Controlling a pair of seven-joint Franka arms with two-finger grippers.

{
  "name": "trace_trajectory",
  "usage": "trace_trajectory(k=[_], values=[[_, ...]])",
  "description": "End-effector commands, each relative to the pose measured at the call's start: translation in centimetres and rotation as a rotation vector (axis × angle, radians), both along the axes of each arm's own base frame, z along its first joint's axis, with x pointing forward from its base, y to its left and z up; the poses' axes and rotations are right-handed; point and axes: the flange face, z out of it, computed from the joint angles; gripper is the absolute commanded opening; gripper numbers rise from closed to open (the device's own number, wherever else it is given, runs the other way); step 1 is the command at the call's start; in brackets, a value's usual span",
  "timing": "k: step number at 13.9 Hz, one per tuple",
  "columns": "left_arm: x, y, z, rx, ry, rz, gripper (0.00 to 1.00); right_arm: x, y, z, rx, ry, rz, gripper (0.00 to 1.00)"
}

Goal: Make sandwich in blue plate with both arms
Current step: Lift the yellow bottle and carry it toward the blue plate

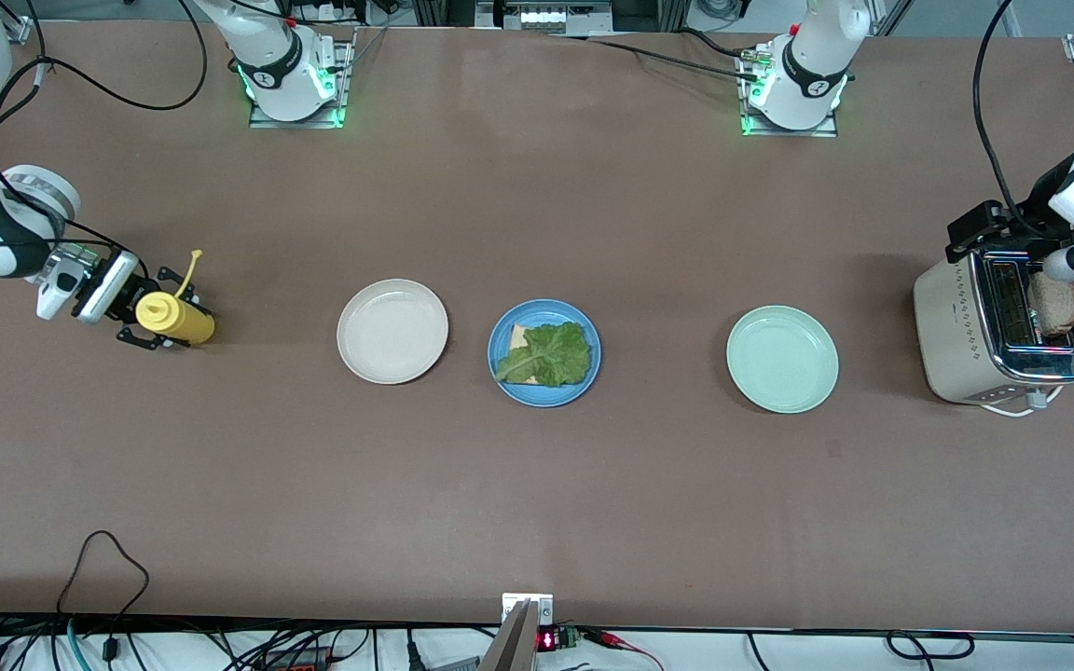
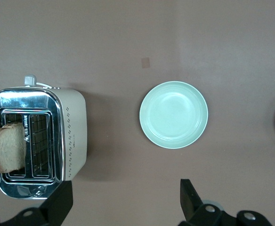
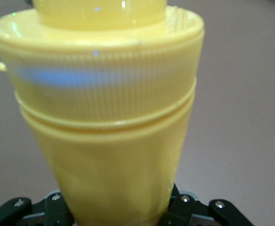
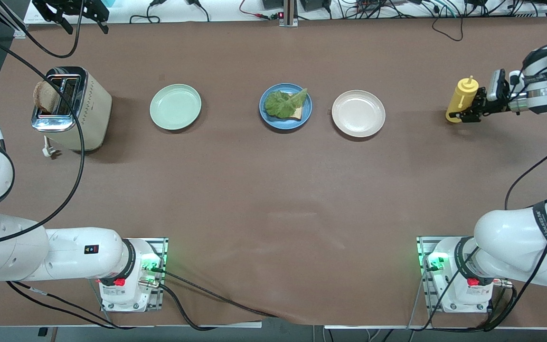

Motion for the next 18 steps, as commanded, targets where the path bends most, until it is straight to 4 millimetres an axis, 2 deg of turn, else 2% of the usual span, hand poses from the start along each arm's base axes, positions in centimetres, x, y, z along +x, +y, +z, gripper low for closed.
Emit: trace_trajectory(k=[1,4,6,8,10,14,16,18], values=[[-0.4,-0.6,1.0,-0.014,0.005,0.025,1.0,3.1,3.9,5.0,-0.057,-0.017,-0.037,0.0],[-0.4,-0.6,0.8,-0.013,0.005,0.027,1.0,5.3,9.0,9.3,-0.132,0.026,-0.03,0.0],[-0.5,-0.6,0.7,-0.013,0.009,0.03,1.0,6.4,13.6,12.8,-0.199,0.056,-0.023,0.0],[-0.5,-0.6,0.8,-0.013,0.005,0.032,1.0,6.7,17.7,14.9,-0.248,0.112,-0.038,0.0],[-0.4,-0.7,0.8,-0.013,0.002,0.03,1.0,6.7,22.7,17.1,-0.305,0.145,-0.063,0.0],[-0.4,-1.8,0.9,-0.01,0.0,0.016,1.0,5.7,33.0,19.1,-0.486,0.182,-0.11,0.0],[-0.4,-1.8,0.8,-0.01,0.002,0.016,1.0,4.6,37.9,19.3,-0.57,0.165,-0.135,0.0],[-0.4,-1.7,0.8,-0.01,0.002,0.017,1.0,2.8,42.3,18.2,-0.637,0.152,-0.15,0.0]])
